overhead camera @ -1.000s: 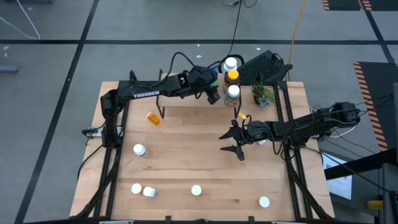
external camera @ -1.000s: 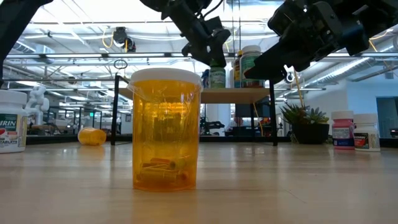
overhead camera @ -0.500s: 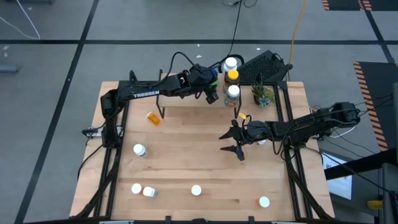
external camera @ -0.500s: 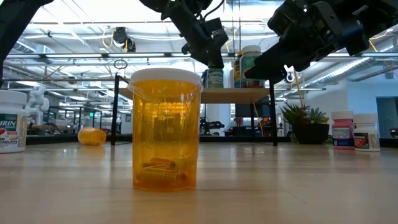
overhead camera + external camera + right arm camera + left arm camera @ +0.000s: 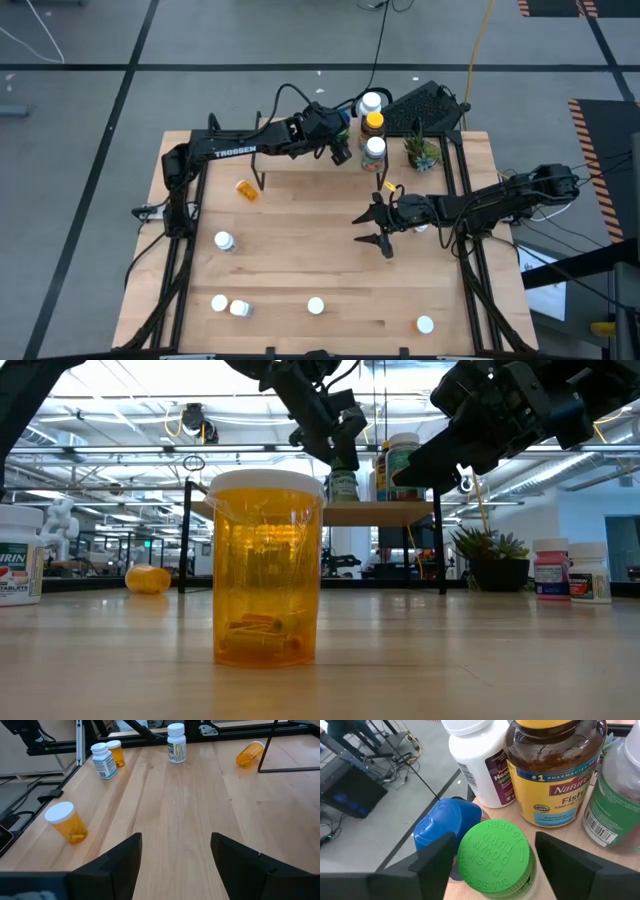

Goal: Pick and place medicine bottles onto shelf by color
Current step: Put the light green pill bottle on the shelf, then put the white pill bottle on the shelf

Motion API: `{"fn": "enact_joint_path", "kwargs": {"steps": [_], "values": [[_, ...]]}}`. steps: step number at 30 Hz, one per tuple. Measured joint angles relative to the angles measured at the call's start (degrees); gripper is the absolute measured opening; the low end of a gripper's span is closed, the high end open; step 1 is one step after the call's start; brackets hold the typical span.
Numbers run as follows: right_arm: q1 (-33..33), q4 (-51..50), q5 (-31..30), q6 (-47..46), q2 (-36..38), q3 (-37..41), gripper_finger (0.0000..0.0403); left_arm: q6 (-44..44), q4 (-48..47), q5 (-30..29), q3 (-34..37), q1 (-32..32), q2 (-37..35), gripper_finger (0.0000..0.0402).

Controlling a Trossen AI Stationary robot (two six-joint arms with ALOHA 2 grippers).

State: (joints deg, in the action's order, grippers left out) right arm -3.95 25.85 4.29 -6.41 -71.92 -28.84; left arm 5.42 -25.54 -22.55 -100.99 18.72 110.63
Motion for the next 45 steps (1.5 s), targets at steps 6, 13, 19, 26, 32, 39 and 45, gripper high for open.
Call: {"fn": "enact_joint_path", "kwargs": {"steps": [6, 13, 19, 26, 32, 39, 45], "values": [[0.0, 0.0, 0.0, 0.0, 0.0, 0.0, 0.0233, 1.4, -0.1, -3.0, 0.0, -0.4, -0.8, 0.0349], [0.0, -0.8, 0.3, 0.2, 0.0, 0.0, 0.0233, 1.8, -1.6, -4.1, 0.0, -3.8, -6.9, 0.038], [-0.5, -0.2, 3.0, 1.7, 0.0, 0.0, 0.0233, -12.1, -17.1, -5.2, 0.0, -9.4, -12.6, 0.0381], [-4.3, 10.9, 9.2, 2.6, -2.4, 0.0, 0.0233, -28.6, -37.9, -19.4, 0.1, -21.1, -15.5, 0.0381], [-5.9, 16.6, 5.5, -1.4, -6.8, 0.0, 0.0233, -44.9, -48.4, -26.4, 2.8, -34.2, -16.1, 0.0381], [-5.9, 16.8, 4.7, -2.1, -10.8, 0.0, 0.0233, -72.6, -59.3, -22.0, 15.9, -43.6, -16.2, 0.0381], [-5.9, 17.1, 4.7, -0.9, -13.1, 0.0, 0.0233, -87.1, -59.6, -13.6, 26.3, -49.4, -18.5, 0.0381]]}}
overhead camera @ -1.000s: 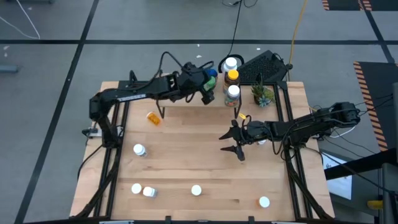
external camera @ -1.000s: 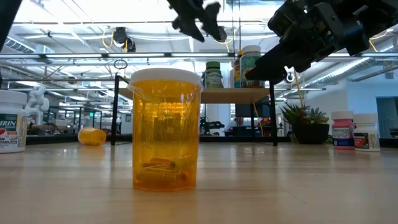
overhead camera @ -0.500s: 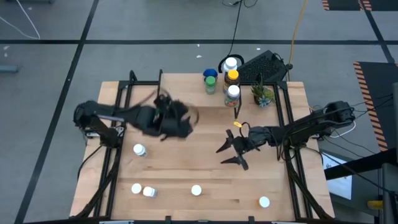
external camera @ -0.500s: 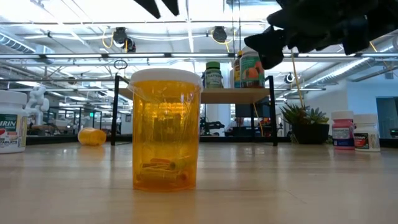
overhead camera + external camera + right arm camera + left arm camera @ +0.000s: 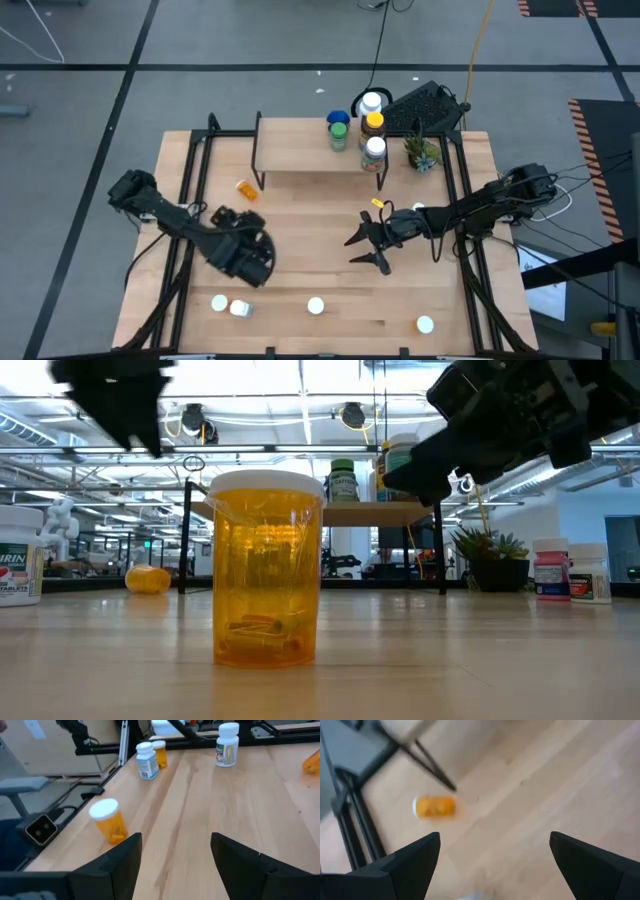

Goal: Pick and place medicine bottles onto shelf by color
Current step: Put the white pill bottle on the shelf

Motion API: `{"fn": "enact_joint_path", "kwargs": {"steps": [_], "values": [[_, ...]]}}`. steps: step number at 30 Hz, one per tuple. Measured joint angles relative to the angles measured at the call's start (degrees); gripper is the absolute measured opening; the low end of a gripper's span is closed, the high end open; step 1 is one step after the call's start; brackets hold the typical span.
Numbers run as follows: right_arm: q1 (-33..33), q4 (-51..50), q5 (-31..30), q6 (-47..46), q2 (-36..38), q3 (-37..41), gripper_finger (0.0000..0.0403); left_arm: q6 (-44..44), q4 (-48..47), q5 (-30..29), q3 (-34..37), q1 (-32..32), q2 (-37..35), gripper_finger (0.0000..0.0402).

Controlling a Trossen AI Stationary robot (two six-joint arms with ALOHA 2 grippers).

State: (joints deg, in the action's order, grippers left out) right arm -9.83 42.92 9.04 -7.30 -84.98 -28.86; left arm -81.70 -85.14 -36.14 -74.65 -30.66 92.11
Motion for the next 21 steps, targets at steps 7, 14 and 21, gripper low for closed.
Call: {"fn": "enact_joint_path", "kwargs": {"steps": [7, 14, 21], "values": [[1.1, 3.4, 0.1, 2.0, 0.1, 0.0, 0.0233, -14.9, 2.4, 0.0, 11.7, -7.0, -9.1, 0.0381], [1.1, 8.0, 0.1, 8.5, 0.1, 0.0, 0.0233, -17.4, 7.7, 0.2, 18.9, -9.3, -14.5, 0.0381], [1.2, 9.1, 0.0, 9.5, 0.1, 0.0, 0.0233, -18.3, 6.2, 6.7, 21.0, -11.1, -14.7, 0.0381]]}}
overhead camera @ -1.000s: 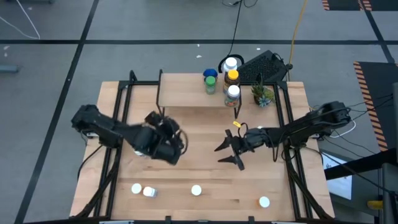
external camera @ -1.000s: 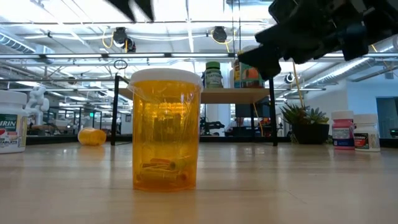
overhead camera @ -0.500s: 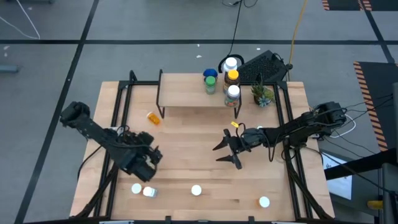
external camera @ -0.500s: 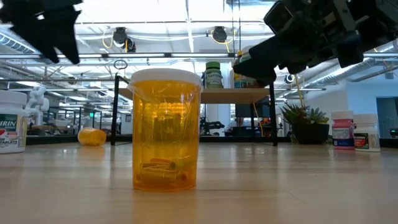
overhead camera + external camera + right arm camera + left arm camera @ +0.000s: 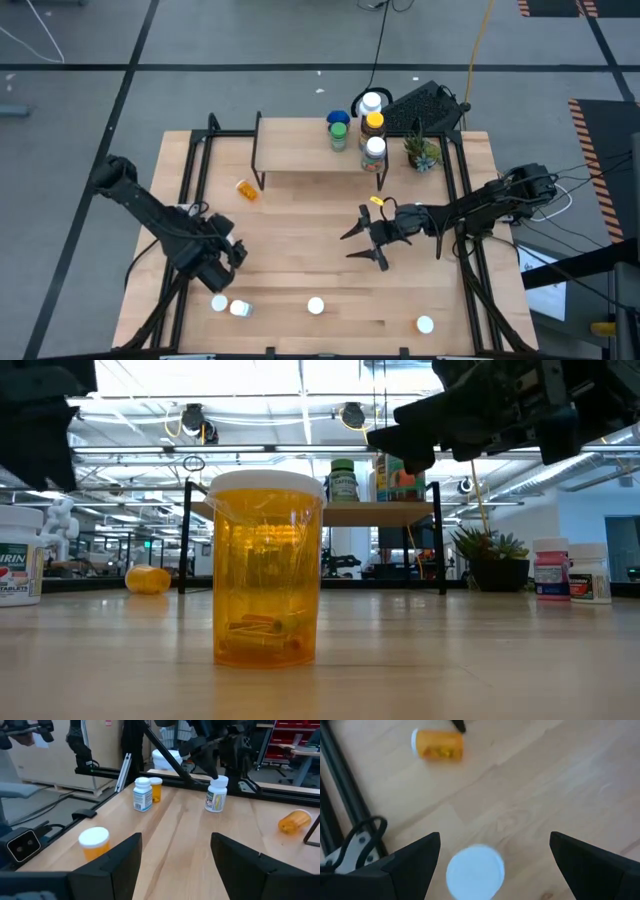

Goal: Pick and place medicine bottles onto shelf by color
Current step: Put the white pill bottle on the shelf

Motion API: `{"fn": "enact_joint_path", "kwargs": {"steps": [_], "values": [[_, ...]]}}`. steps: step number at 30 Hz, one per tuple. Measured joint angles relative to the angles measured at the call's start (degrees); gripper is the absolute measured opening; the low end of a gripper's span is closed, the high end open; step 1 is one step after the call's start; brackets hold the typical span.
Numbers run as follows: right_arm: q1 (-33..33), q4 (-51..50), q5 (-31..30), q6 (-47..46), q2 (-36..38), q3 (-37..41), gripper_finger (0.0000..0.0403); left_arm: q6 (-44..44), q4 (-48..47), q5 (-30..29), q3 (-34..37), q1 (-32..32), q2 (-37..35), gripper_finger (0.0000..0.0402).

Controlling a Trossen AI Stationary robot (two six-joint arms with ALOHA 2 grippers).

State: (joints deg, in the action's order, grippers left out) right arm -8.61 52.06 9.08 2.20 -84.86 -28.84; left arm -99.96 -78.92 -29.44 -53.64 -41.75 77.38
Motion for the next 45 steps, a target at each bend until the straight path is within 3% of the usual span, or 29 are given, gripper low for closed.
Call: {"fn": "enact_joint_path", "kwargs": {"steps": [8, 15, 21, 27, 30, 36, 45], "values": [[0.0, -0.1, 0.0, -1.4, 0.0, 0.0, 0.0233, -2.8, 2.0, -0.2, 0.6, -1.4, 0.0, 0.0381], [0.0, -0.2, 0.0, -1.5, 0.0, 0.0, 0.0233, 2.1, 9.5, -3.6, 0.6, -1.3, 0.0, 0.0381], [0.0, -0.1, 0.0, -1.5, 0.0, 0.0, 0.0233, 3.4, 9.7, -3.9, 0.6, -1.3, 0.0, 0.0381], [0.0, -0.1, 0.0, -1.4, 0.0, 0.0, 0.0233, 6.9, 7.9, -11.3, 0.6, 0.2, 0.0, 0.0381], [0.0, -0.1, 0.0, -1.5, 0.0, 0.0, 0.0233, 7.0, 7.9, -9.9, 0.6, 2.2, 0.0, 0.0381], [0.0, -0.1, 0.0, -1.4, 0.0, 0.0, 0.0233, 7.2, 8.0, -0.5, 0.6, 4.5, 0.0, 0.0381], [0.0, -0.3, 0.0, -1.7, 0.0, 0.0, 0.0233, 6.4, 7.4, -2.8, 0.6, 1.3, 0.0, 0.0381]]}}
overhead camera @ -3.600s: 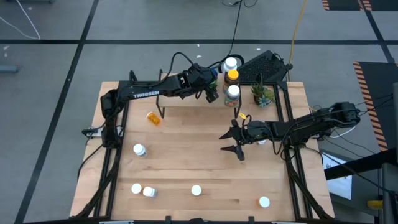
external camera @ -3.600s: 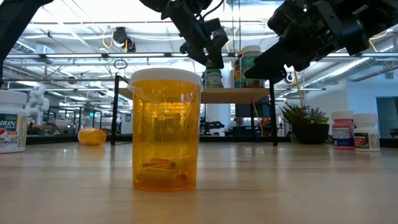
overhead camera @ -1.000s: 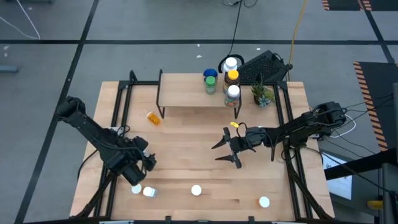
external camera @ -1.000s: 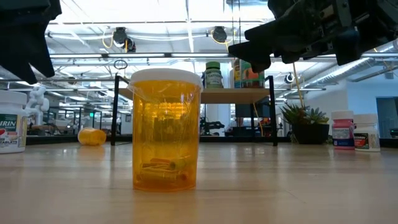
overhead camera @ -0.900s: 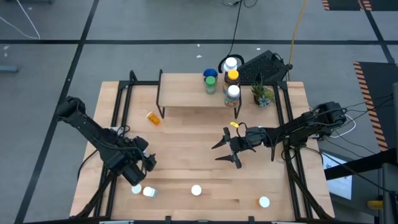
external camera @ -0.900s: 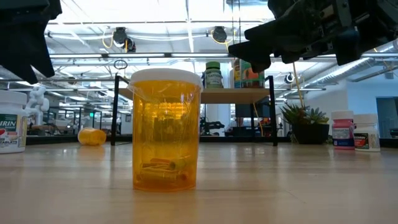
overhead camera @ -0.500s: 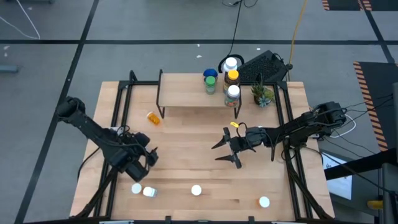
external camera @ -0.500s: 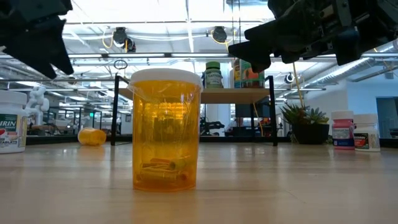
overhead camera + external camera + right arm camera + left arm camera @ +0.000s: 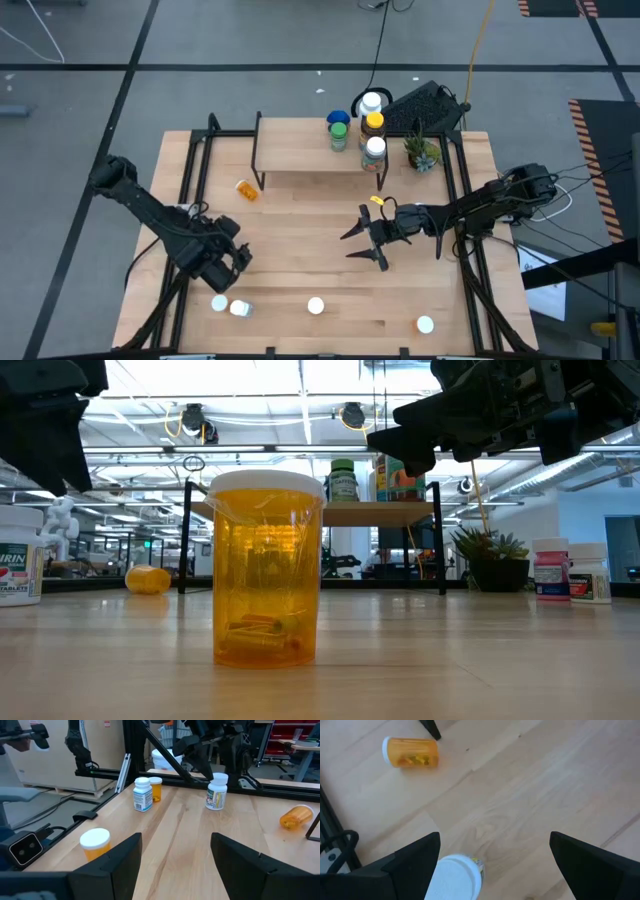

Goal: Pick and place medicine bottles onto shelf by color
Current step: Put the white pill bottle on the shelf

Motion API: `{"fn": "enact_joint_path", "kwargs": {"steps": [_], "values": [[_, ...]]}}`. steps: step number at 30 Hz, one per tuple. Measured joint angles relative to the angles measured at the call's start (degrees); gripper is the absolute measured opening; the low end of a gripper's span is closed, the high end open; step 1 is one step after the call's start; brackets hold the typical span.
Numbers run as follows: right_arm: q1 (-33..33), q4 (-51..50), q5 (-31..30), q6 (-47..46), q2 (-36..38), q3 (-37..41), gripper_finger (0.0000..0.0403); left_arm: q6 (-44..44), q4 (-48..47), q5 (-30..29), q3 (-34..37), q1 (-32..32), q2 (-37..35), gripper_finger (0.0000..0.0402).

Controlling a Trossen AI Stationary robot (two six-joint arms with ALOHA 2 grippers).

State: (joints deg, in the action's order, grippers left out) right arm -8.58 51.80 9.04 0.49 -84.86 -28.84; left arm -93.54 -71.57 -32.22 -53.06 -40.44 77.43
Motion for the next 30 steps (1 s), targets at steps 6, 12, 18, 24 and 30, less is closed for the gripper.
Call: {"fn": "enact_joint_path", "kwargs": {"steps": [6, 12, 18, 24, 30], "values": [[0.0, -1.1, 0.0, 0.1, 0.0, 0.0, 0.0233, -3.1, -3.3, 1.8, 0.0, -0.7, -0.5, 0.0381], [0.0, -1.1, 0.0, 0.1, 0.0, 0.0, 0.0233, -5.7, -5.9, 5.6, 0.0, -0.6, -2.5, 0.0381], [0.0, -1.1, 0.0, -0.9, 0.0, 0.0, 0.0233, -5.9, -7.6, 5.9, 0.9, -1.6, -2.6, 0.0381], [0.0, -1.1, 0.0, -1.3, 0.0, 0.0, 0.0233, -7.2, -5.8, 8.9, 4.6, -2.1, -2.6, 0.0381], [0.0, -1.1, 0.0, -1.3, 0.0, 0.0, 0.0233, -7.1, -3.3, 9.3, 7.5, -2.1, -2.6, 0.0378]]}}
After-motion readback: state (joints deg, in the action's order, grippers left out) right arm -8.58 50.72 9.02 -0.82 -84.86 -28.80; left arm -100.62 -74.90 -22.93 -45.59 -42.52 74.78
